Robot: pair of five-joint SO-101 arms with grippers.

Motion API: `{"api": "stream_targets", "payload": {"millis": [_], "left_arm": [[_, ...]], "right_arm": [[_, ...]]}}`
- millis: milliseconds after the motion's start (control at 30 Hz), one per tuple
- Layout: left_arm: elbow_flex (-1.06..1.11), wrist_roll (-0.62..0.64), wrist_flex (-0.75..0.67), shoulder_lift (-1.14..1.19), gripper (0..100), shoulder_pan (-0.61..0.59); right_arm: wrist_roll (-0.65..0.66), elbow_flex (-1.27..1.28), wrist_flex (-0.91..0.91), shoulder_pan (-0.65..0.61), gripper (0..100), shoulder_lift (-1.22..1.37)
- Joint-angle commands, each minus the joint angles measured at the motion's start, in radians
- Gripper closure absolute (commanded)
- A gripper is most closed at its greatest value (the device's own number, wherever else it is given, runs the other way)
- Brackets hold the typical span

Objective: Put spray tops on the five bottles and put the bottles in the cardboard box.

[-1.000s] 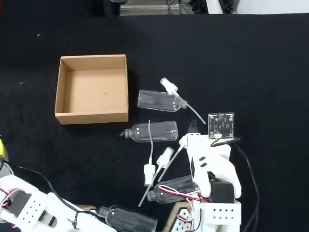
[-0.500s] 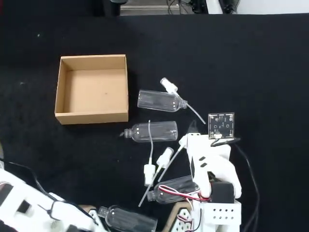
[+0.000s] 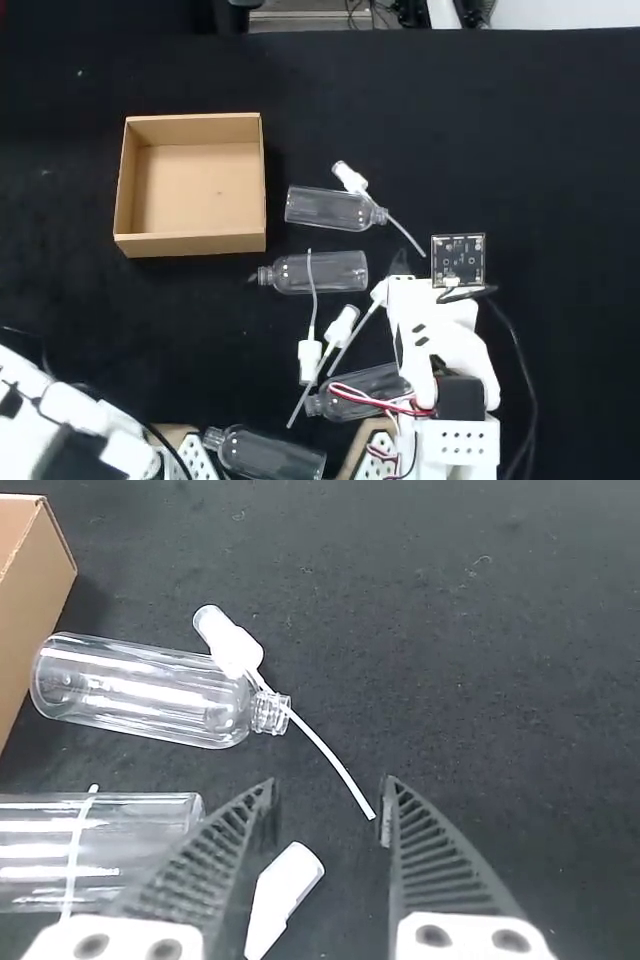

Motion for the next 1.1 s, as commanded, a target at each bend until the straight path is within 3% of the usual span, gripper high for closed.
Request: {"api": "stream_targets", "payload": {"millis": [0, 267, 667, 933, 1067], "left_arm": [[-0.124, -0.003, -0.026, 0.078, 57, 0.021], [-0.156, -0.011, -0.025, 0.109, 57, 0.085], [-0.166, -0.054, -0.029, 0.155, 57, 0.077], [-0.176, -0.054, -0.218, 0.318, 57, 0.07], [-0.176, -0.052, -0.236, 0.327, 57, 0.048]], "right_arm": [[0.0, -0.008, -0.025, -0.008, 86.1, -0.096], [-0.002, -0.007, -0.025, -0.008, 86.1, -0.096], [0.002, -0.007, -0.023, -0.008, 86.1, -0.096], [0.002, -0.007, -0.023, -0.008, 86.1, -0.096], [0.002, -0.007, -0.023, -0.008, 86.1, -0.096]]}}
